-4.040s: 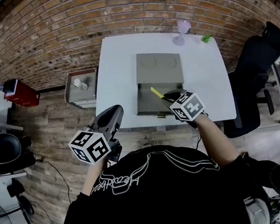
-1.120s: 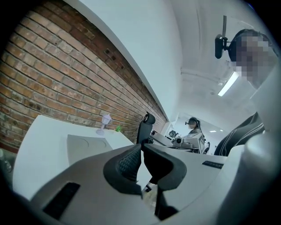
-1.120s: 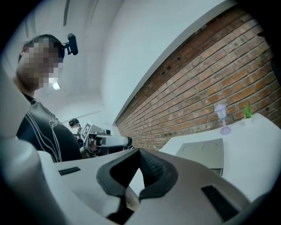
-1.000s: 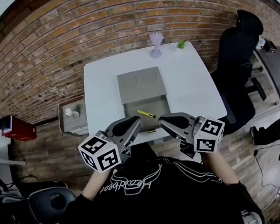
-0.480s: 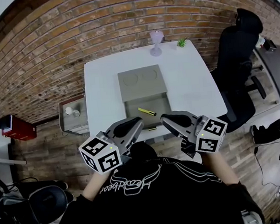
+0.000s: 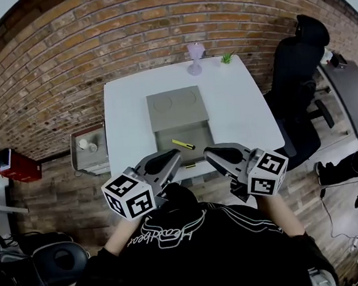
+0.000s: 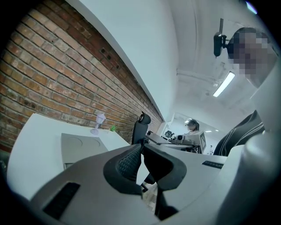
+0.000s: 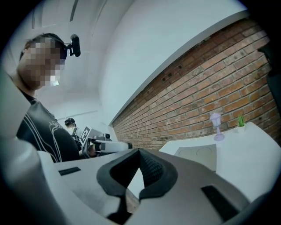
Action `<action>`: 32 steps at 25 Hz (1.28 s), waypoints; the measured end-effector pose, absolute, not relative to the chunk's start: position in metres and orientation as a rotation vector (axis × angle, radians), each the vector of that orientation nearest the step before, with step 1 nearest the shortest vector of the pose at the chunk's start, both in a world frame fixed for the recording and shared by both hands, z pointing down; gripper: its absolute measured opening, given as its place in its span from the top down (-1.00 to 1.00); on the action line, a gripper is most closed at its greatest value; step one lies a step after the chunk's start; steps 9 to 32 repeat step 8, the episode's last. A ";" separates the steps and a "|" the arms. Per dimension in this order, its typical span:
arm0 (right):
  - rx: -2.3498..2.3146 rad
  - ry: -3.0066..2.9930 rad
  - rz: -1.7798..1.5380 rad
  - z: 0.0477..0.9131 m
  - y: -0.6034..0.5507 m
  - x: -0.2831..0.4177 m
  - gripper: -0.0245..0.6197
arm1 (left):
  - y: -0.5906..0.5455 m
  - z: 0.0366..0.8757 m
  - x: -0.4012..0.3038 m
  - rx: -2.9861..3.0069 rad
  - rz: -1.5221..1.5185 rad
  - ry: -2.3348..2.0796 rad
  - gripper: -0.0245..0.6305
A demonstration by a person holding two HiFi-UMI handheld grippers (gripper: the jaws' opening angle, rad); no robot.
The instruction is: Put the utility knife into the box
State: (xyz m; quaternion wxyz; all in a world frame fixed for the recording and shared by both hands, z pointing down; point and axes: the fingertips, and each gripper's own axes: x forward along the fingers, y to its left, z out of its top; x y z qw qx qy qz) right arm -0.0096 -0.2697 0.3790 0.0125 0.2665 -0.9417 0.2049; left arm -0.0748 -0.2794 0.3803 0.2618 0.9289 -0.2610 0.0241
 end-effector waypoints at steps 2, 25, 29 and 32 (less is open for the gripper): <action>0.834 -2.934 0.645 0.380 -0.268 -0.007 0.92 | -0.278 0.382 -0.074 2.511 0.070 -0.707 0.80; 0.829 -2.939 0.637 0.380 -0.267 -0.006 0.92 | -0.278 0.385 -0.075 2.503 0.069 -0.719 0.80; 0.829 -2.939 0.637 0.380 -0.267 -0.006 0.92 | -0.278 0.385 -0.075 2.503 0.069 -0.719 0.80; 0.829 -2.939 0.637 0.380 -0.267 -0.006 0.92 | -0.278 0.385 -0.075 2.503 0.069 -0.719 0.80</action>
